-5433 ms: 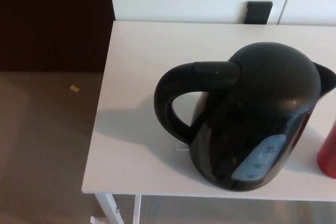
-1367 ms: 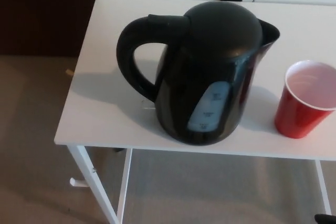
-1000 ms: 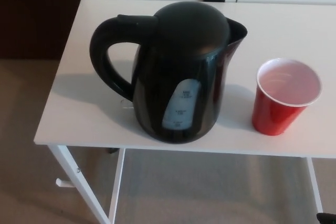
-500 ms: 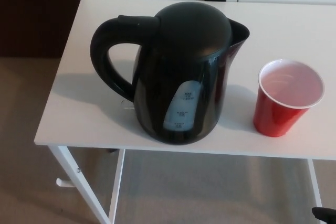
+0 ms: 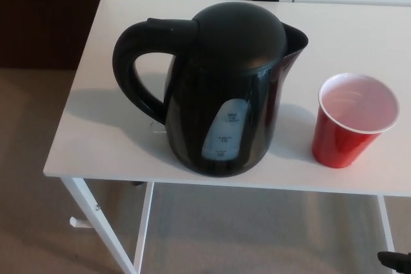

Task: The robot walk towards a table in front and uses its left hand to pick up the pot from the base and pour water to the cup on the right hand side

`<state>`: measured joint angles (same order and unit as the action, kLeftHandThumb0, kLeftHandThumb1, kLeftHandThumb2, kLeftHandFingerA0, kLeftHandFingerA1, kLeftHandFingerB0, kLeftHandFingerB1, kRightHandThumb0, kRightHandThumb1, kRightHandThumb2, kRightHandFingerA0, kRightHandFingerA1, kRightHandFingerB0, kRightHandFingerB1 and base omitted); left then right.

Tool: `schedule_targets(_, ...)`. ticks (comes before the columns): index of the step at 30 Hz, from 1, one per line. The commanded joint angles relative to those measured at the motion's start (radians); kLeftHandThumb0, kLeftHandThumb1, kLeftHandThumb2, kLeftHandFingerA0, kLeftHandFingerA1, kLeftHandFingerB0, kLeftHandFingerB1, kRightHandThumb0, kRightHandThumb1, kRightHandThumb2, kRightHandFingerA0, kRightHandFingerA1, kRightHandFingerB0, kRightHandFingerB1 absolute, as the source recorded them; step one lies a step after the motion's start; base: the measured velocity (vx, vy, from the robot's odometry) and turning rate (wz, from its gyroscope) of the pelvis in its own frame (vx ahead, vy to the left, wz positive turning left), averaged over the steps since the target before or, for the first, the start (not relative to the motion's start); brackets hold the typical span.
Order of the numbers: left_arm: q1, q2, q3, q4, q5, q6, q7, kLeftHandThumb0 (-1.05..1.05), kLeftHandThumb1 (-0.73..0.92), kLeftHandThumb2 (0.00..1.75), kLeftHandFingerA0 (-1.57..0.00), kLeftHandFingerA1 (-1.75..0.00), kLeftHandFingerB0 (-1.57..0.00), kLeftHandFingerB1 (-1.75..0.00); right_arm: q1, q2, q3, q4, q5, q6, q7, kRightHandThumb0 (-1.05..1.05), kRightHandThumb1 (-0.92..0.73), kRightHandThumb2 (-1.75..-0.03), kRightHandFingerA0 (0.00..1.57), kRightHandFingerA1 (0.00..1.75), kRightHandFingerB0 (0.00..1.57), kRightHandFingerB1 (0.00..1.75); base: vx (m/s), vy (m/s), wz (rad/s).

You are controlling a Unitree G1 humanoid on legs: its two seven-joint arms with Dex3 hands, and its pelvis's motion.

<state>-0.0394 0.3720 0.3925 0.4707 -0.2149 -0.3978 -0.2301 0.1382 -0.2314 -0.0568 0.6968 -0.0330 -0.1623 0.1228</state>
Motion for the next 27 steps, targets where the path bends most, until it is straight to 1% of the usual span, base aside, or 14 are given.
schedule_targets(1, -0.183, 0.129, -0.105, -0.517, -0.051, 0.388, -0.025, -0.66, 0.46, 0.55, -0.15, -0.39, -0.07, -0.25, 0.000, -0.016, -0.008, -0.008, -0.006, 0.019, -0.014, -0.21, -0.55, -0.54, 0.44, 0.38, 0.44, 0.39, 0.00, 0.000, 0.00)
schedule_targets(2, -0.187, 0.127, -0.113, -0.526, -0.041, 0.392, -0.024, -0.66, 0.46, 0.55, -0.15, -0.39, -0.07, -0.25, -0.001, -0.016, -0.010, -0.004, -0.002, 0.014, -0.010, -0.21, -0.55, -0.54, 0.44, 0.38, 0.44, 0.39, 0.00, 0.000, 0.00)
schedule_targets(3, -0.196, 0.120, -0.133, -0.536, -0.021, 0.397, -0.027, -0.34, 0.21, 0.84, 0.00, -0.49, 0.00, -0.51, -0.003, -0.016, -0.010, 0.000, 0.000, 0.014, -0.007, -0.21, -0.55, -0.54, 0.44, 0.38, 0.43, 0.38, 0.00, 0.000, 0.00)
schedule_targets(5, -0.216, 0.102, -0.170, -0.562, 0.005, 0.440, -0.017, -0.29, 0.26, 0.84, 0.00, -0.48, 0.00, -0.49, -0.005, -0.016, -0.010, 0.004, -0.002, 0.013, -0.012, -0.20, -0.54, -0.55, 0.45, 0.39, 0.45, 0.40, 0.00, 0.000, 0.00)
schedule_targets(6, -0.232, 0.091, -0.190, -0.567, 0.016, 0.460, -0.012, -0.53, 0.39, 0.63, -0.16, -0.36, -0.09, -0.31, -0.002, -0.015, -0.011, 0.005, -0.002, 0.010, -0.015, -0.20, -0.53, -0.55, 0.44, 0.39, 0.45, 0.40, 0.00, 0.000, 0.00)
schedule_targets(7, -0.248, 0.082, -0.209, -0.563, 0.035, 0.469, -0.009, -0.28, 0.29, 0.85, -0.01, -0.47, 0.00, -0.48, 0.002, -0.015, -0.013, 0.004, -0.001, 0.006, -0.017, -0.20, -0.53, -0.55, 0.44, 0.39, 0.45, 0.40, 0.00, 0.000, 0.00)
schedule_targets(15, -0.321, 0.050, -0.333, -0.533, 0.160, 0.510, 0.011, -0.28, 0.31, 0.86, 0.00, -0.47, 0.00, -0.47, 0.000, -0.013, -0.020, 0.004, 0.010, 0.015, -0.011, -0.21, -0.54, -0.55, 0.45, 0.39, 0.43, 0.39, 0.00, 0.000, 0.00)
schedule_targets(16, -0.326, 0.045, -0.344, -0.531, 0.171, 0.514, 0.017, -0.51, 0.40, 0.63, -0.17, -0.37, -0.10, -0.32, 0.000, -0.014, -0.017, 0.008, 0.006, 0.009, -0.012, -0.21, -0.53, -0.55, 0.45, 0.39, 0.43, 0.39, 0.00, 0.000, 0.00)
schedule_targets(18, -0.336, 0.031, -0.365, -0.530, 0.181, 0.534, 0.030, -0.52, 0.40, 0.63, -0.17, -0.37, -0.10, -0.32, -0.002, -0.018, -0.012, 0.016, -0.004, -0.003, -0.017, -0.29, -0.50, -0.64, 0.43, 0.44, 0.42, 0.44, 0.00, 0.000, 0.00)
schedule_targets(19, -0.335, 0.025, -0.372, -0.533, 0.177, 0.542, 0.032, -0.28, 0.31, 0.86, -0.01, -0.47, 0.00, -0.48, -0.001, -0.020, -0.009, 0.014, -0.009, -0.003, -0.019, -0.30, -0.50, -0.64, 0.42, 0.44, 0.42, 0.44, 0.00, 0.000, 0.00)
schedule_targets(21, -0.322, 0.011, -0.385, -0.543, 0.173, 0.554, 0.036, -0.28, 0.31, 0.86, -0.01, -0.47, -0.01, -0.48, 0.004, -0.023, 0.000, 0.010, -0.023, 0.003, -0.028, -0.32, -0.51, -0.65, 0.42, 0.44, 0.42, 0.44, 0.00, 0.000, 0.00)
schedule_targets(22, -0.315, 0.008, -0.389, -0.550, 0.175, 0.562, 0.039, -0.51, 0.41, 0.64, -0.17, -0.38, -0.08, -0.32, 0.007, -0.022, 0.002, 0.007, -0.026, 0.007, -0.031, -0.31, -0.51, -0.65, 0.42, 0.44, 0.43, 0.44, 0.00, 0.000, 0.00)
schedule_targets(23, -0.308, 0.000, -0.396, -0.562, 0.170, 0.578, 0.043, -0.27, 0.32, 0.86, -0.01, -0.47, 0.00, -0.47, 0.009, -0.018, 0.000, -0.002, -0.021, 0.015, -0.030, -0.29, -0.51, -0.64, 0.43, 0.44, 0.43, 0.44, 0.00, 0.000, 0.00)
schedule_targets(27, -0.290, -0.031, -0.400, -0.585, 0.128, 0.627, 0.046, -0.25, 0.35, 0.87, -0.01, -0.47, 0.00, -0.47, 0.022, -0.016, 0.002, -0.014, -0.016, 0.004, -0.014, -0.21, -0.55, -0.56, 0.44, 0.40, 0.44, 0.40, 0.00, 0.000, 0.00)
